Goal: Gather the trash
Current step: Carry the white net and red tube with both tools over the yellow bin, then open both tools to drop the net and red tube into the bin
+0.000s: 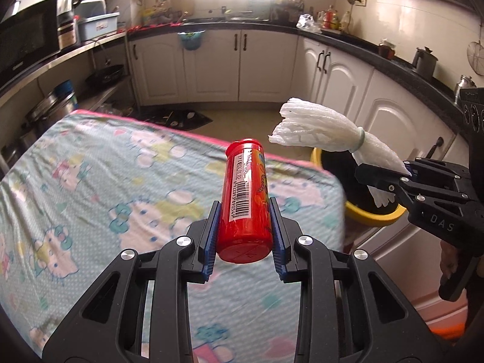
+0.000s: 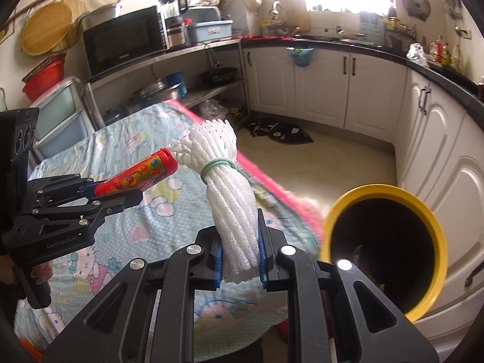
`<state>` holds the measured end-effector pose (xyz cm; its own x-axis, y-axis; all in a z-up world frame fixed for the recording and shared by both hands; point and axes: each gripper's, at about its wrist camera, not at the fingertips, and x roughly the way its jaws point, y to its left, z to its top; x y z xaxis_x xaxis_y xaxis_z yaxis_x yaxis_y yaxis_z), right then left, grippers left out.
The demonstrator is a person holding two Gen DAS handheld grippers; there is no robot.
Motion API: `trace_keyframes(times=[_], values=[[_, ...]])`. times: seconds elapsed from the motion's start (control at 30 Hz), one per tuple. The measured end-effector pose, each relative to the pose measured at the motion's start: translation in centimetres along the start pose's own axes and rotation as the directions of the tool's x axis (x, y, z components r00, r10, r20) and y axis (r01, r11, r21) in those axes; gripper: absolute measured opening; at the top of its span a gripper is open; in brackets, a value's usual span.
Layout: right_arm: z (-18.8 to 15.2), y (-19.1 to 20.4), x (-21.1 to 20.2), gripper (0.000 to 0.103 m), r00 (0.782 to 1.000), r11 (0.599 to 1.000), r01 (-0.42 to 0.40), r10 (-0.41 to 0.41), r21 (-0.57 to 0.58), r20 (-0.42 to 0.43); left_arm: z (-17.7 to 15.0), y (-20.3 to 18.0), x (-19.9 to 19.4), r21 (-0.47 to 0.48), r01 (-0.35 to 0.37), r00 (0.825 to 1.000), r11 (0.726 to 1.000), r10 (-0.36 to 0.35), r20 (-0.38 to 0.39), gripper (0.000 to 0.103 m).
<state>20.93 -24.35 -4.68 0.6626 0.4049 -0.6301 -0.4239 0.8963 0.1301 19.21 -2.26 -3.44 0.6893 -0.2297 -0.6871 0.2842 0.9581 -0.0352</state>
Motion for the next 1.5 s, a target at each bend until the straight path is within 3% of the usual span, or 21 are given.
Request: trace_keyframes(times=[0.37, 0.97, 1.5], values=[[-0.4, -5.1, -3.1, 0.017, 0.994, 0.992, 0.096, -0.101, 0.084, 0.046, 2.8, -4.6, 1.5, 0.026, 0.080, 0.996, 0.996, -0.081, 0.034, 0.023], [-2.4, -12.2, -5.2, 0.017, 0.970, 0.949, 0.226, -0.241, 0.221, 0.041, 5.6, -10.8, 4.8, 0.035, 0.185, 0.981, 0.982, -0.186, 0.052, 0.023], [-5.4, -17.6, -3.8, 0.017, 0.950, 0.900, 0.308, -0.309, 0.310, -0.047, 6.5, -16.4, 9.6, 0.054, 0.245, 0.969, 0.968, -0.245, -0.011, 0.024]])
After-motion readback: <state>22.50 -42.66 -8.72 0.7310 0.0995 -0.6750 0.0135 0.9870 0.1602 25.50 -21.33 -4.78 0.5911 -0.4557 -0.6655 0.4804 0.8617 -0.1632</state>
